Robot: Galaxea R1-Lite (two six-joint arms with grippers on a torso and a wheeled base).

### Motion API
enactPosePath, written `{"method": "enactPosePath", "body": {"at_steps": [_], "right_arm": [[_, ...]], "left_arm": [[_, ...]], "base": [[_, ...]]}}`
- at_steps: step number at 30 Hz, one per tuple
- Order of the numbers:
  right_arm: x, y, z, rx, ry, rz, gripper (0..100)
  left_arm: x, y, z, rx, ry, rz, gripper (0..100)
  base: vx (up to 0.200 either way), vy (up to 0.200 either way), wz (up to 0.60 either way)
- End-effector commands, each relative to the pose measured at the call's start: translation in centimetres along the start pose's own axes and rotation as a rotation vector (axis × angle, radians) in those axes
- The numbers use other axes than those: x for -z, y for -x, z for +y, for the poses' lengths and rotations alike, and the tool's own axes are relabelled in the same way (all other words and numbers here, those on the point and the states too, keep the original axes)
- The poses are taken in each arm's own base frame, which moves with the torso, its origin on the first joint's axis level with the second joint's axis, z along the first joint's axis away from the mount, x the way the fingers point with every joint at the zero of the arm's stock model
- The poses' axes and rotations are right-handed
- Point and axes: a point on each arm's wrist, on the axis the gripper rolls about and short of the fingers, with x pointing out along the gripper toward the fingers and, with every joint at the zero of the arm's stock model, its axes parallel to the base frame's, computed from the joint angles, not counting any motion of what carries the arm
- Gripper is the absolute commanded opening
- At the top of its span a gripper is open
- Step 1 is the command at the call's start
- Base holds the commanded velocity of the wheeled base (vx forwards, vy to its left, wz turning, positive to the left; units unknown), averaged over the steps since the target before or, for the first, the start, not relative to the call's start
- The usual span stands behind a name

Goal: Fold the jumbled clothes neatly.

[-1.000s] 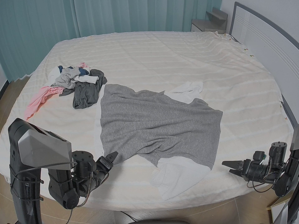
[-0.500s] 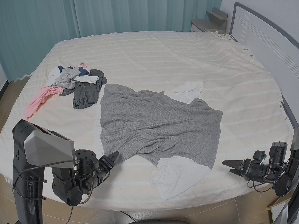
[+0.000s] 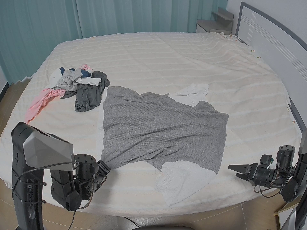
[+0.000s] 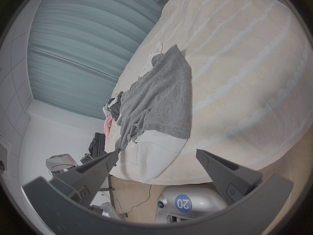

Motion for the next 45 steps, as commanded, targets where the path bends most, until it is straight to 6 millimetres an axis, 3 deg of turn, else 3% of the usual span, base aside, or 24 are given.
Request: {"method": "enactPosePath", "body": {"at_steps": [1,6,7,11,17,26,36,45], "right_arm": [[0.3,0.1,-0.1,0.010,-0.010,0.012,100],[0.3,0.1,-0.1,0.010,-0.010,0.012,100],[0.4,0.1,-0.2,0.012,-0.012,0.014,100],[0.6,0.0,-0.3,0.018,-0.022,0.034,100],[2.1,-0.9,0.1,0.017,0.020,0.136,100],[6.8,-5.0,-1.0,0.100,0.113,0.329,100],[8.5,-8.8,1.0,0.044,0.142,0.344,100],[9.4,-10.6,2.1,0.027,0.121,0.331,100]], "left_arm": [[-1.2,1.7,0.1,-0.010,0.003,-0.025,0],[-3.1,2.6,0.2,-0.011,0.017,-0.073,0],[-4.2,3.0,0.3,-0.011,0.019,-0.104,0],[-5.0,3.9,0.4,-0.014,0.004,-0.121,0],[-5.2,4.5,0.2,-0.005,-0.015,-0.128,0],[-4.9,4.5,-0.4,0.023,-0.015,-0.120,0],[-4.3,4.6,-0.9,0.052,-0.011,-0.112,0],[-4.2,4.6,-0.8,0.048,0.016,-0.110,0]], "base": [[0.000,0.000,0.00],[0.000,0.000,0.00],[0.000,0.000,0.00],[0.000,0.000,0.00],[0.000,0.000,0.00],[0.000,0.000,0.00],[0.000,0.000,0.00],[0.000,0.000,0.00]]}}
